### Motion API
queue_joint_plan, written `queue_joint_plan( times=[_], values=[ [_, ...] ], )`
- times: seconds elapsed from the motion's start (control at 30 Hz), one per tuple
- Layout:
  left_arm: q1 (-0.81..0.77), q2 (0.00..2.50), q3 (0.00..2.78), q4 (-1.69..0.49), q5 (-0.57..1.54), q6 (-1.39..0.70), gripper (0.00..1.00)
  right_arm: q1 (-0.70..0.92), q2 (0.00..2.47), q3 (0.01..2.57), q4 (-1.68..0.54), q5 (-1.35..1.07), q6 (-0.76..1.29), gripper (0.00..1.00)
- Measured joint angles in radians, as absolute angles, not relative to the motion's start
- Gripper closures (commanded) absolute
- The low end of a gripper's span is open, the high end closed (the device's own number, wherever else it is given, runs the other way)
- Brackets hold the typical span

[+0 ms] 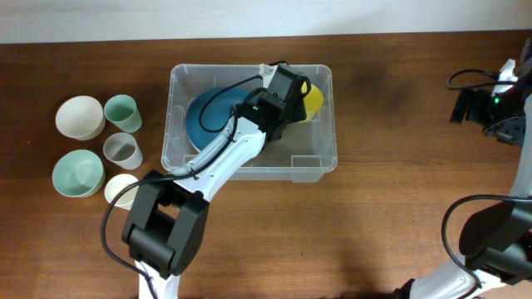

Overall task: Pack container
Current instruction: 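Lower the yellow bowl into the bin's right side and release, then withdraw the left gripper to the mint green bowl at left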

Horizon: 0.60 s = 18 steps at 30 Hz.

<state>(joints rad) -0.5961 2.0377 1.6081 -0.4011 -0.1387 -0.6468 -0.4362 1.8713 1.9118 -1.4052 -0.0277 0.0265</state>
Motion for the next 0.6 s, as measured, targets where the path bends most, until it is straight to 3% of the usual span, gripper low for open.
queue_joint_plan(
  times=[0.33, 0.5, 0.6],
  values=[
    [-0.596, 2.038, 1.608, -0.419, -0.143, -0.635, 0.45, -0.436, 1.871, 1.911, -1.405, -0.028, 0.026, 0.01],
    [-0.596, 2.038, 1.633, -0.454, -0.148, -0.588, 0.31, -0.436, 1.871, 1.912, -1.405, -0.028, 0.026, 0.01],
    [-0.593, 2.039, 1.729, -0.563, -0.155, -0.531, 0.28, -0.436, 1.871, 1.911, -1.405, -0.028, 0.027, 0.01]
  ],
)
